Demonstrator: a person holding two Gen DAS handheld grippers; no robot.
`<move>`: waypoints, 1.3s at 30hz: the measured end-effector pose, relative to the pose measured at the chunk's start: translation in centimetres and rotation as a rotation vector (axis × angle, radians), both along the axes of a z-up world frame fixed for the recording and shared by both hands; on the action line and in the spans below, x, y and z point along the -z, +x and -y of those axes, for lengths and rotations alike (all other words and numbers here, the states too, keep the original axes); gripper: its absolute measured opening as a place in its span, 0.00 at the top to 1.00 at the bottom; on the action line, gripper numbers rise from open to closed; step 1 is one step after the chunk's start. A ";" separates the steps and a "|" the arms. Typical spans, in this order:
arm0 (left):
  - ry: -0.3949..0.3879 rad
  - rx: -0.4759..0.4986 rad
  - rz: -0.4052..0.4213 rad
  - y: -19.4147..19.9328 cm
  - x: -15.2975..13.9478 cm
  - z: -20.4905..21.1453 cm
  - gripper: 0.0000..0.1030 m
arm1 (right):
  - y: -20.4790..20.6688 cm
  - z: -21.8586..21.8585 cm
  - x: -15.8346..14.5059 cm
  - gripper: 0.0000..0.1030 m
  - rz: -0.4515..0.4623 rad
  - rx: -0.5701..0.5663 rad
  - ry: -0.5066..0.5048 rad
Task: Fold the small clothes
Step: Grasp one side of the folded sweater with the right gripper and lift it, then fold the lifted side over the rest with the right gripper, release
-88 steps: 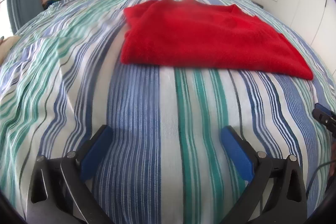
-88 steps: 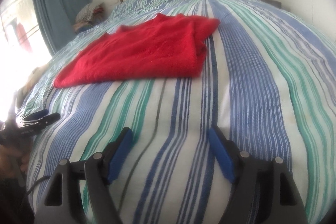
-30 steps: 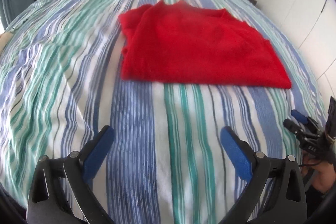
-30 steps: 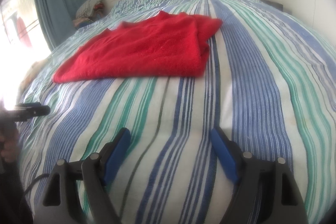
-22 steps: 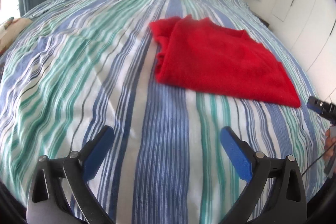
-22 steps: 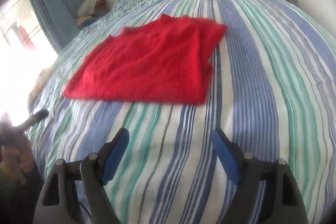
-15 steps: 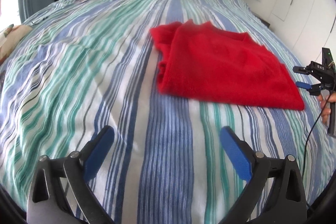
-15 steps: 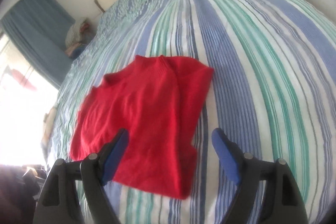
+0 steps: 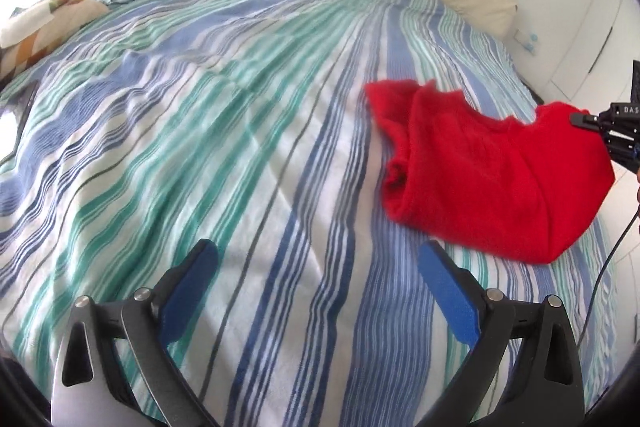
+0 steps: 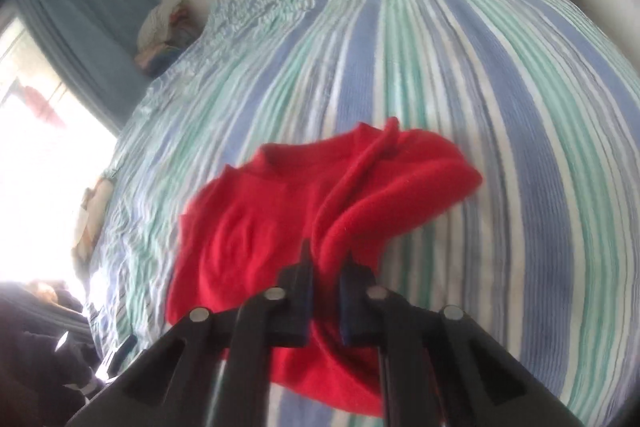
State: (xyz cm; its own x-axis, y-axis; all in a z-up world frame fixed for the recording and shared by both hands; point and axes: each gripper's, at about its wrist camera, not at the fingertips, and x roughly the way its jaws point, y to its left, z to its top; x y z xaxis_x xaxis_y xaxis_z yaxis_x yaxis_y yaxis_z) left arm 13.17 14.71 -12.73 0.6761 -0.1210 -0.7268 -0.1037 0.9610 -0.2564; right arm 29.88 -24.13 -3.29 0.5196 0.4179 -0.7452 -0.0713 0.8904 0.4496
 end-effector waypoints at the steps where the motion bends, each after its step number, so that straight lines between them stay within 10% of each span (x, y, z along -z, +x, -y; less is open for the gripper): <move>1: -0.007 -0.015 -0.002 0.0 0.0 -0.5 0.02 | 0.7 -1.9 -1.0 0.90 0.007 -0.029 0.007; 9: -0.024 -0.120 0.009 -0.8 -0.1 -4.1 0.02 | 4.9 -18.8 1.0 0.87 0.000 -0.188 -0.014; 11: -0.029 -0.144 0.008 -1.0 -0.1 -4.9 0.02 | 5.2 -21.0 3.4 0.66 -0.058 -0.250 0.093; 15: -0.078 -0.173 0.010 -1.0 -0.1 -6.4 0.02 | 4.1 -20.1 3.0 0.62 -0.057 -0.303 0.288; 21: -0.134 -0.174 -0.002 -0.6 0.1 -6.8 0.02 | 1.6 -17.1 1.2 0.64 0.065 -0.358 -0.108; 27: -0.072 -0.148 -0.005 -0.8 0.2 -5.5 0.02 | -0.8 -23.0 4.5 0.72 0.123 -0.515 -0.120; 30: -0.049 -0.135 -0.007 -0.9 0.2 -5.3 0.02 | -3.0 -26.5 10.5 0.83 -0.074 -0.686 -0.259; 32: -0.052 -0.129 -0.006 -0.8 0.3 -5.2 0.02 | -5.2 -26.7 10.4 0.83 0.015 -0.740 -0.339; 39: -0.058 -0.103 0.003 -0.7 0.1 -4.2 0.02 | -6.8 -18.8 3.6 0.83 0.152 -0.574 -0.180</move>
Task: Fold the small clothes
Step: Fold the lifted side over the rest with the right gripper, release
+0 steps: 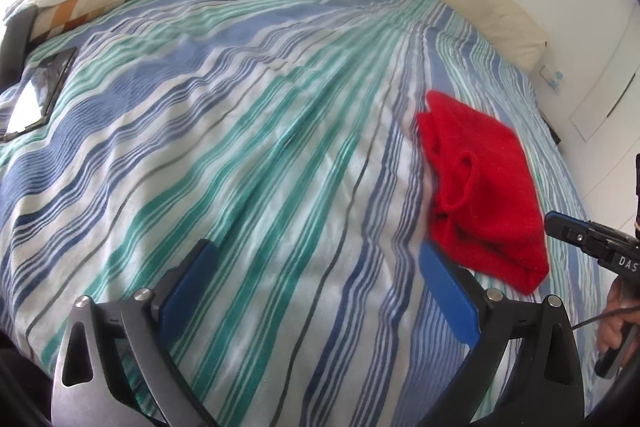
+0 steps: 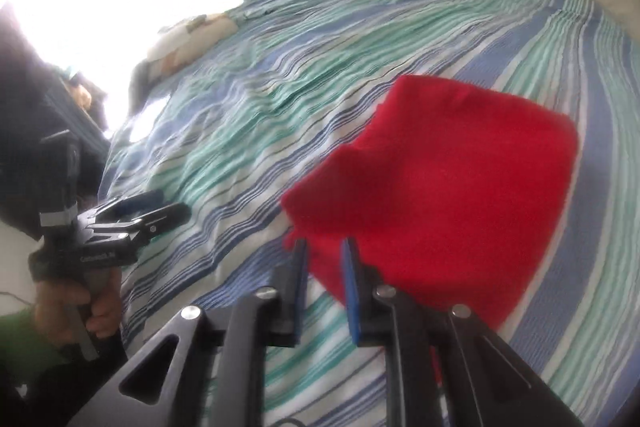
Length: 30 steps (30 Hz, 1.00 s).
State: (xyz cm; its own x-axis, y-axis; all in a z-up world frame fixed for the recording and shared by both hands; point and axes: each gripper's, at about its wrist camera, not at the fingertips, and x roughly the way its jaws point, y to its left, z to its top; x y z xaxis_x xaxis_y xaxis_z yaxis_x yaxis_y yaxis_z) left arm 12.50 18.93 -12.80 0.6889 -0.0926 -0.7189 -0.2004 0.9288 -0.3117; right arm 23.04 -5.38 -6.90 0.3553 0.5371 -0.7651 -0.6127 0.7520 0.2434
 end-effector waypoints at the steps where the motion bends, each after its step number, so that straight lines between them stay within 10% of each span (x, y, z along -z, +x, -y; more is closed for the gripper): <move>1: 0.005 0.007 -0.001 0.0 0.0 0.2 0.02 | 0.1 1.4 0.0 0.84 0.000 0.041 0.003; 6: 0.037 0.053 0.000 -0.3 -0.2 1.6 0.02 | 1.0 4.4 6.9 0.83 -0.190 0.125 -0.150; 10: -0.026 0.180 0.077 -1.3 -2.3 3.1 0.02 | -1.1 6.1 5.0 0.79 -0.098 0.217 -0.032; 12: -0.022 0.246 0.102 -0.5 -3.4 4.5 0.02 | -2.9 7.6 2.9 0.56 -0.022 0.264 0.045; 17: 0.077 0.338 0.055 4.7 -3.7 8.2 0.05 | -4.8 7.4 3.2 0.46 0.054 0.242 -0.083; 21: 0.058 0.385 -0.028 8.1 -2.4 9.5 0.59 | -3.6 5.9 4.3 0.66 0.059 0.211 -0.142; 22: 0.034 0.405 -0.055 8.6 -2.1 9.6 0.99 | -2.9 5.8 4.5 0.91 0.050 0.230 -0.150; 30: 0.091 0.435 -0.220 7.4 2.4 9.5 0.98 | -3.3 7.5 6.4 0.96 -0.026 0.245 -0.179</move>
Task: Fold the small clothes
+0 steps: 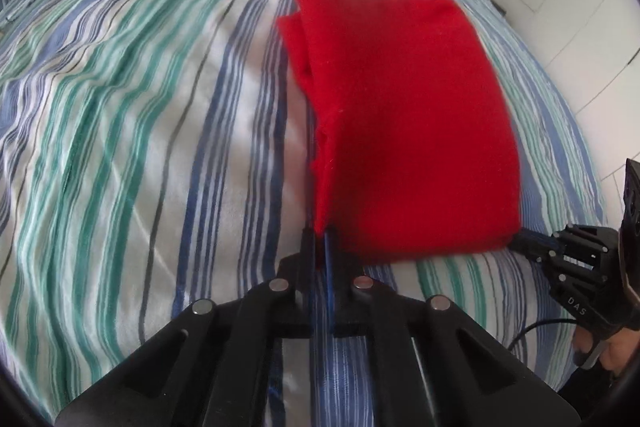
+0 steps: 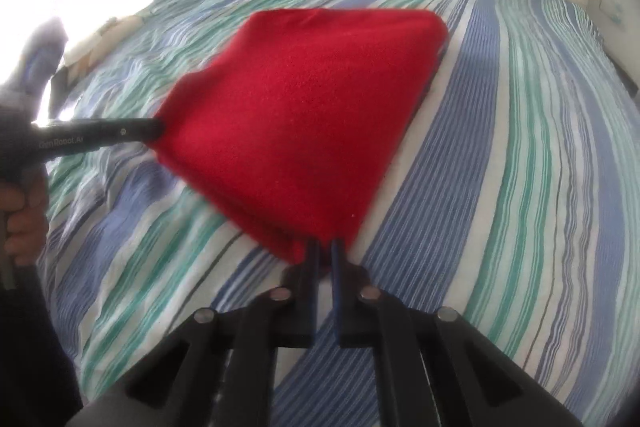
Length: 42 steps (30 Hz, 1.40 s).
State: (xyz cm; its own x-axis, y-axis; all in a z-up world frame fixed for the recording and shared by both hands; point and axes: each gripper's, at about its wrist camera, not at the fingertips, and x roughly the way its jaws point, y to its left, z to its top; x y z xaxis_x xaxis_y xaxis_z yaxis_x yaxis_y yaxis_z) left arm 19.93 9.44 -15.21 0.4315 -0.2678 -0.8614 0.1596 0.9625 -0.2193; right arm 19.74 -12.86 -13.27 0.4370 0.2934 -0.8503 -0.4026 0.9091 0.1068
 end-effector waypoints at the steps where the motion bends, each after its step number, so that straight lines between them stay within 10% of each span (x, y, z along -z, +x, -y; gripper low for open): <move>1: 0.011 0.003 0.013 -0.2 -0.2 0.2 0.98 | 0.1 0.0 1.0 0.99 -0.027 -0.001 -0.008; 3: 0.019 0.016 0.022 -0.5 -1.2 0.3 0.95 | 0.2 0.4 1.7 1.00 -0.029 0.009 0.009; 6: 0.040 0.044 0.058 -1.3 -3.9 -0.8 0.64 | 0.2 2.2 0.8 0.96 -0.050 0.040 0.105; 8: -0.024 0.023 0.132 -1.5 -6.3 -2.7 0.16 | 0.1 3.9 -0.4 0.69 -0.050 0.044 0.161; 9: -0.079 0.005 0.161 -1.0 -7.3 -3.6 0.11 | 0.1 5.0 -1.2 0.57 -0.038 0.055 0.192; 11: -0.163 -0.024 0.163 1.2 -8.2 -4.3 0.09 | 0.7 7.1 -2.7 0.36 0.007 0.111 0.268; 18: -0.134 -0.051 -0.075 9.7 -1.4 -0.5 0.08 | 10.0 8.3 -2.1 0.36 -0.087 0.278 0.560; 21: -0.102 -0.026 -0.055 9.9 -0.7 1.3 0.08 | 13.1 7.1 1.4 0.36 -0.217 0.359 0.685; 22: -0.102 -0.020 -0.049 9.8 -0.7 1.8 0.26 | 13.6 6.2 2.6 0.37 -0.257 0.358 0.718; 23: -0.104 0.005 -0.058 9.8 -0.5 2.4 0.69 | 14.0 5.0 3.4 0.51 -0.278 0.337 0.717; 26: -0.043 0.034 -0.017 8.9 -1.9 3.8 0.81 | 13.3 0.7 2.1 0.69 -0.158 0.263 0.459; 30: -0.051 0.050 0.098 7.4 -6.4 4.5 0.83 | 11.6 -1.4 -2.5 0.74 0.026 0.200 0.286; 36: -0.141 0.087 0.255 6.7 -15.1 5.2 0.82 | 10.3 1.3 -10.8 0.75 0.199 0.176 0.372; 39: -0.105 0.095 0.207 8.2 -13.7 6.1 0.57 | 11.2 3.1 -13.2 0.73 0.209 0.205 0.439; 40: -0.056 0.065 0.188 8.4 -12.2 6.1 0.34 | 11.7 3.8 -13.1 0.68 0.189 0.219 0.452; 42: 0.044 -0.019 0.141 7.0 -8.7 4.5 0.27 | 12.6 5.0 -11.1 0.49 0.120 0.263 0.413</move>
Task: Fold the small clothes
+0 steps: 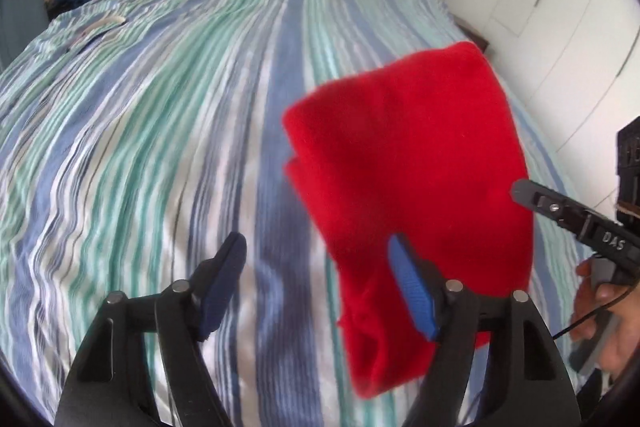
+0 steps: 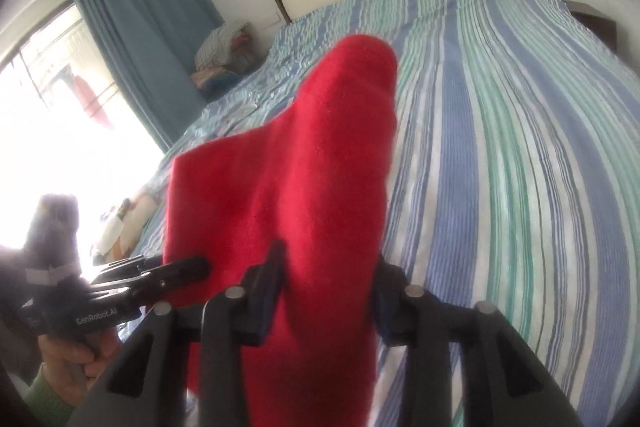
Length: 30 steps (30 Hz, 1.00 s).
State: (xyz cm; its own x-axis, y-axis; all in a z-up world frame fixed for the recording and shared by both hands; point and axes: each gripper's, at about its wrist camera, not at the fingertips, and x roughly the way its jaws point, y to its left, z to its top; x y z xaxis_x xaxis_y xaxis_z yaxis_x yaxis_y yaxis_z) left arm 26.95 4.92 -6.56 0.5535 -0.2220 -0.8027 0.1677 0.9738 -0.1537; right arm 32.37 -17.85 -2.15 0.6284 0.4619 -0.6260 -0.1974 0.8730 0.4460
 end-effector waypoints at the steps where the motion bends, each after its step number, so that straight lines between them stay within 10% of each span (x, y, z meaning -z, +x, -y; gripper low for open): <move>1: 0.016 -0.025 -0.024 -1.0 1.5 -0.9 0.27 | -0.2 0.7 1.3 0.35 -0.036 0.032 -0.057; 10: 0.206 -0.052 0.104 -15.2 3.1 -0.1 0.04 | -15.0 5.3 9.5 0.17 -0.184 0.126 -0.313; 19: 0.350 -0.066 0.160 -20.6 0.0 4.2 0.02 | -24.7 1.8 6.7 0.05 -0.175 0.130 -0.384; 30: 0.297 -0.070 0.160 -24.1 -4.8 5.5 0.02 | -27.8 0.6 0.5 0.01 -0.103 0.120 -0.394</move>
